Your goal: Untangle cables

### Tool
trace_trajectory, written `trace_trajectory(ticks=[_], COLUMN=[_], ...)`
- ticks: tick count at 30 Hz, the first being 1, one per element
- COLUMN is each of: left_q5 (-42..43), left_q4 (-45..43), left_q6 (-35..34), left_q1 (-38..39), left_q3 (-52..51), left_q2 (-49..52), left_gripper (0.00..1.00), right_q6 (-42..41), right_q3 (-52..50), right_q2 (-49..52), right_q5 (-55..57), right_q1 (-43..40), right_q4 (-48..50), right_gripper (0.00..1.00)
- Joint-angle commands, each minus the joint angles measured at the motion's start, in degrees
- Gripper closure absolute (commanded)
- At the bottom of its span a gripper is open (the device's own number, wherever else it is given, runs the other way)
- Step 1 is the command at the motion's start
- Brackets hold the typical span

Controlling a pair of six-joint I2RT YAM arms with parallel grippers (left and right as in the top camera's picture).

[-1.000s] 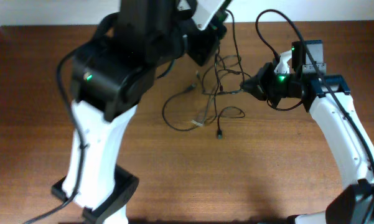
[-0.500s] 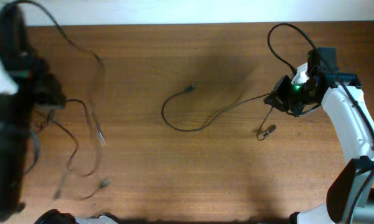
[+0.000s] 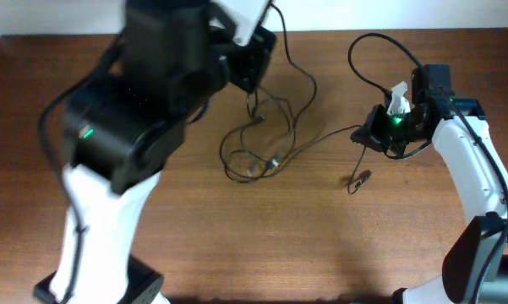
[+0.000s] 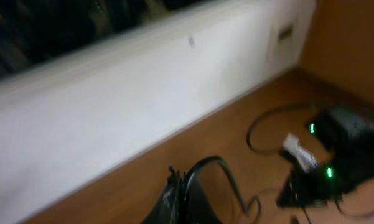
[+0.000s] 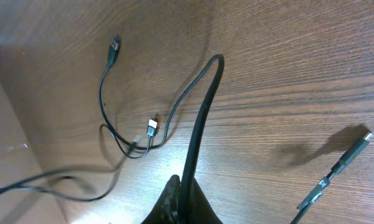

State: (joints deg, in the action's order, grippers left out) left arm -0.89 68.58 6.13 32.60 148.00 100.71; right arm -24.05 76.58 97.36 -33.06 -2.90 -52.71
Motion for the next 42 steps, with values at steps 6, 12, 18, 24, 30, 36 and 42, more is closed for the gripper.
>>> trace_trajectory(ticks=[6, 12, 18, 24, 30, 36, 42], left_q5=[6.71, 2.08, -9.31, -7.39, 5.14, 5.62, 5.64], left_q4=[10.05, 16.41, 28.15, 23.67, 16.81, 17.31, 17.14], left_q6=[-0.59, 2.67, -18.29, -21.94, -20.2, -20.2, -20.2], left_q1=[-0.11, -0.17, -6.27, -16.2, -19.21, -19.12, -19.1], left_q3=[0.13, 0.09, -0.07, -0.87, -0.87, -0.87, -0.98], left_q2=[7.98, 9.16, 18.84, 28.13, 40.19, 48.78, 52.46], left_gripper=[0.12, 0.01, 0.06, 0.17, 0.4, 0.49, 0.82], right_q6=[1.62, 1.62, 2.89, 2.89, 2.89, 2.86, 2.86], right_q3=[-0.39, -0.39, -0.39, -0.39, -0.39, -0.39, -0.39], right_q2=[0.24, 0.24, 0.24, 0.24, 0.24, 0.24, 0.24], right_q5=[-0.74, -0.76, -0.76, -0.74, -0.74, 0.76, 0.76], right_q1=[0.26, 0.26, 0.26, 0.26, 0.26, 0.26, 0.26], right_q4=[0.22, 0.17, -0.7, -0.63, -0.46, -0.48, -0.48], right_gripper=[0.91, 0.87, 0.85, 0.83, 0.81, 0.79, 0.77])
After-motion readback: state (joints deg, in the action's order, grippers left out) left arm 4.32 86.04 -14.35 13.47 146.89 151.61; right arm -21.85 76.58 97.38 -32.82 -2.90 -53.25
